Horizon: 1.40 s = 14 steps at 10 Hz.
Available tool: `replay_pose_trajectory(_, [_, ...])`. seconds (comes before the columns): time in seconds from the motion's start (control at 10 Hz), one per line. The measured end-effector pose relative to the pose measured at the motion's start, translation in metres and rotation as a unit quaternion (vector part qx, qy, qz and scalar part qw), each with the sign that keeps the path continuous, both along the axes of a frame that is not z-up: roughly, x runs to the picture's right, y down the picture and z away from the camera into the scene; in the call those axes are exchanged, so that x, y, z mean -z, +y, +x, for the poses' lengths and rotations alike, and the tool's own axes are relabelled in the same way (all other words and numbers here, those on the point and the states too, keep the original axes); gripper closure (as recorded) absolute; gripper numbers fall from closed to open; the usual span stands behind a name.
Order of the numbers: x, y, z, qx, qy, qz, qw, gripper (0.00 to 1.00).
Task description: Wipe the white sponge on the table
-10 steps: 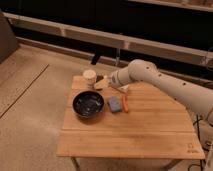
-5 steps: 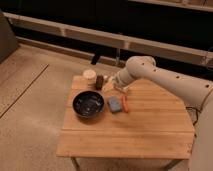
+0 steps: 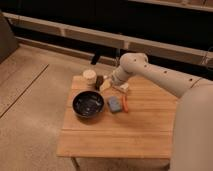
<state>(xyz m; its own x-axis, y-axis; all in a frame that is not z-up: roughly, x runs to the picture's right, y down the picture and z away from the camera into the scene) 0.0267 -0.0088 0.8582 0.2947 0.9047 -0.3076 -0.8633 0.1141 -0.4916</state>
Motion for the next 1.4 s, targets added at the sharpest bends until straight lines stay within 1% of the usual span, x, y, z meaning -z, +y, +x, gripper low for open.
replay_pose_trajectory(0.1, [-0.012,-0.002,0.015,-0.022,0.028,-0.001,0.9994,0.35])
replay_pose_trajectory(0.2, [-0.017,-0.001,0.027,-0.028,0.049,-0.002,0.9984,0.35])
replay_pose_trajectory(0.4, [-0.022,0.007,0.046,-0.017,0.088,-0.007,0.996,0.35])
replay_pose_trajectory(0.5, [-0.023,0.013,0.049,-0.01,0.103,-0.012,0.9946,0.35])
replay_pose_trajectory(0.6, [-0.023,0.017,0.046,-0.003,0.107,-0.015,0.9941,0.35])
replay_pose_trajectory(0.8, [-0.023,0.03,0.028,0.014,0.109,-0.028,0.9936,0.35])
replay_pose_trajectory(1.1, [-0.028,0.047,0.015,0.031,0.112,-0.049,0.992,0.35])
replay_pose_trajectory(1.2, [-0.03,0.05,0.015,0.034,0.114,-0.054,0.9914,0.35])
replay_pose_trajectory(1.4, [-0.035,0.054,0.021,0.043,0.127,-0.064,0.9889,0.35])
